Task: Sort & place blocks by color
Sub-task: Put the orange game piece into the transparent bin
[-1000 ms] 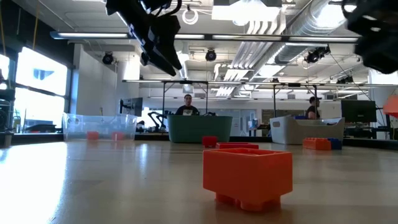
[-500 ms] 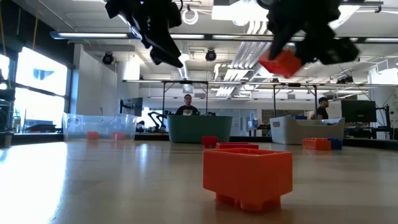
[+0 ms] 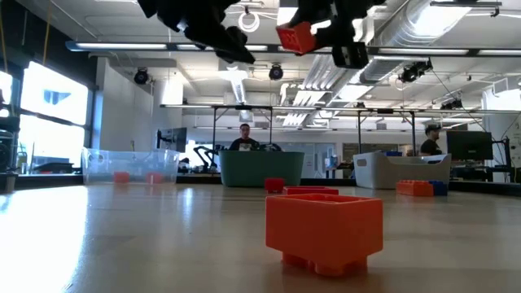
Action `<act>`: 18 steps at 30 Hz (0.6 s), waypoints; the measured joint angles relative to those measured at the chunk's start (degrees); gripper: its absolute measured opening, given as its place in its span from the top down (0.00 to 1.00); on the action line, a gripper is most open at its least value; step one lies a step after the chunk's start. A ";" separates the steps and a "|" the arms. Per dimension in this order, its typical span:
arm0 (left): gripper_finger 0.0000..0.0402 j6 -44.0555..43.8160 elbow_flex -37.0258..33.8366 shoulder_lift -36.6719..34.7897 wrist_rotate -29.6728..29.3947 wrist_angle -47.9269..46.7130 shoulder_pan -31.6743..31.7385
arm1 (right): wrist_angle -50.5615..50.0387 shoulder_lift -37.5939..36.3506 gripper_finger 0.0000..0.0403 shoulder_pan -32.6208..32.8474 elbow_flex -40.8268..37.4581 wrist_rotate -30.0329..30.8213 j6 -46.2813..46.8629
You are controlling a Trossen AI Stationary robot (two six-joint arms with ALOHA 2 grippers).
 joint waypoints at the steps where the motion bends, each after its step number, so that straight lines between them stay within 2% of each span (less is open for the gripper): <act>1: 0.44 0.08 0.00 0.00 -0.32 1.28 -0.67 | 0.46 0.00 0.72 -0.67 0.02 -2.40 -1.37; 4: 0.44 0.12 0.00 0.00 -0.59 4.18 -2.48 | 1.29 0.00 0.72 -2.30 0.02 -8.92 -5.40; 12: 0.44 1.17 0.00 0.00 -1.07 8.69 -6.80 | 2.76 0.00 0.72 -5.68 -0.11 -21.38 -10.61; 18: 0.44 -1.05 0.00 0.00 -1.17 13.16 -7.97 | 4.06 0.00 0.72 -6.97 -0.15 -26.70 -11.71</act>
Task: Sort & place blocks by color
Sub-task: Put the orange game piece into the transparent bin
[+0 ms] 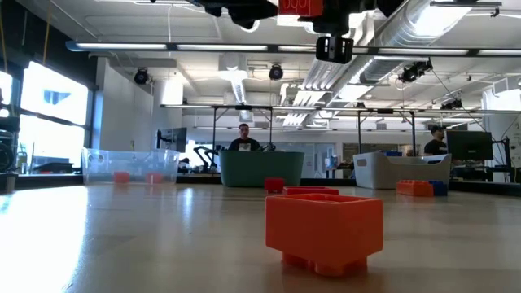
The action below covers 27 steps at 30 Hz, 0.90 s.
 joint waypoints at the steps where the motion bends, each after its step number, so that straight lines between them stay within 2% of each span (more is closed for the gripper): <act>1: 0.44 -0.74 0.00 0.00 -0.02 0.87 0.01 | 0.08 0.12 0.72 -0.01 0.00 -0.44 -0.09; 11: 0.45 -2.25 0.00 0.00 0.39 2.24 0.18 | 1.29 1.55 0.72 -0.32 -0.09 -2.35 -1.48; 27: 0.45 -1.71 0.02 0.74 0.93 1.91 -0.27 | 11.83 7.65 0.72 -3.14 -0.13 -7.97 0.06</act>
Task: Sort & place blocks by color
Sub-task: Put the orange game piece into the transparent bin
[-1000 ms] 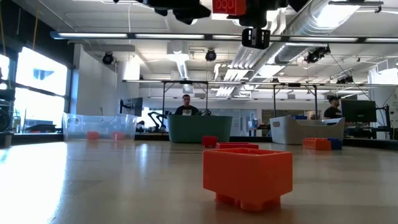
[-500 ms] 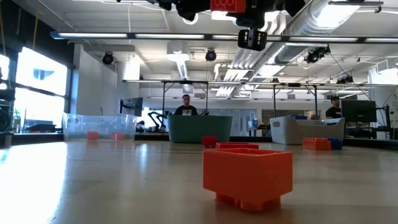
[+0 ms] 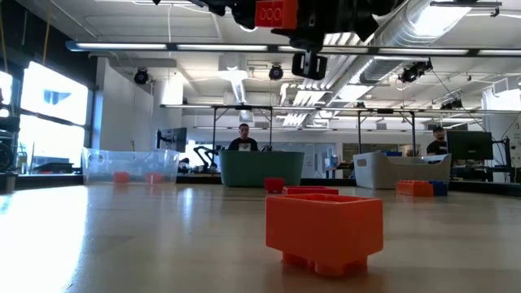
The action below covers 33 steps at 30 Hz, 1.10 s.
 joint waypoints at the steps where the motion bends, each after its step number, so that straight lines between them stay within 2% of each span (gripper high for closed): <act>1: 0.45 0.10 0.00 0.00 0.02 -0.54 0.00 | 0.31 0.31 0.72 -0.08 0.02 0.00 0.00; 11: 0.45 1.33 0.00 0.42 -0.74 -3.41 0.02 | 2.55 0.76 0.72 -0.19 0.03 -1.62 -0.99; 18: 0.46 1.35 -0.01 1.44 -0.74 -2.87 -0.02 | 2.51 0.76 0.72 -0.21 0.07 0.09 0.02; 22: 0.53 2.97 -0.02 1.38 -0.78 -2.65 -0.02 | 2.16 0.76 0.72 -0.21 0.07 0.31 0.02; 31: 0.80 7.13 -0.02 1.38 -0.54 -2.79 -0.14 | 1.72 0.76 0.72 -0.14 0.07 -0.75 0.10; 33: 0.83 8.15 -0.02 1.38 -0.53 -2.85 -0.15 | 1.70 0.76 0.72 -0.14 0.07 -1.22 0.34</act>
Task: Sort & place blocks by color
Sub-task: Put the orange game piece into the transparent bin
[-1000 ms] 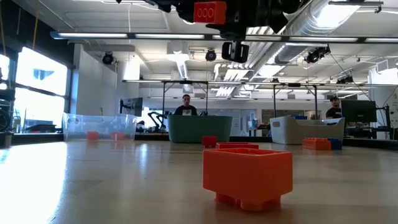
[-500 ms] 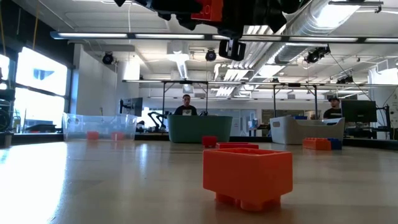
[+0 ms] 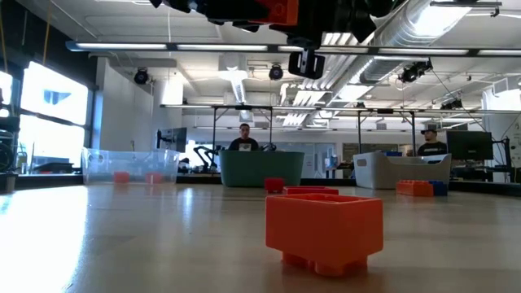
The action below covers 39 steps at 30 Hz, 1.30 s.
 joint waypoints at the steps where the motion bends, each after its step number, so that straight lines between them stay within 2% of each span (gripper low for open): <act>1: 0.83 0.02 0.00 -0.02 0.01 -0.02 0.00 | 0.02 0.00 0.72 0.00 0.00 0.00 0.18; 5: 0.83 -0.49 0.00 -0.04 -0.17 -0.17 0.00 | 0.13 -0.03 0.64 0.00 0.00 0.49 1.56; 9: 0.83 -1.57 -0.02 -0.04 -0.85 -0.44 0.11 | 0.48 -0.04 0.54 0.03 0.00 4.01 1.63; 13: 0.83 -1.18 -0.02 -0.04 -3.66 -1.87 0.02 | 0.35 -0.04 0.47 0.17 0.02 6.23 1.60; 20: 0.83 0.04 0.00 -0.07 -4.78 -6.38 0.22 | 0.00 -0.02 0.44 -0.59 0.00 6.66 3.00; 26: 0.83 0.66 0.00 -0.07 -13.57 -9.93 0.59 | -0.36 -0.02 0.44 -2.05 0.02 12.41 3.60; 31: 0.83 1.12 -0.02 -0.04 -15.91 -14.68 2.41 | -2.53 -0.02 0.44 -2.85 0.02 15.97 3.11; 39: 0.82 2.25 -0.02 -0.04 -29.86 -21.63 6.58 | -15.18 -0.04 0.44 -3.41 0.02 28.53 2.35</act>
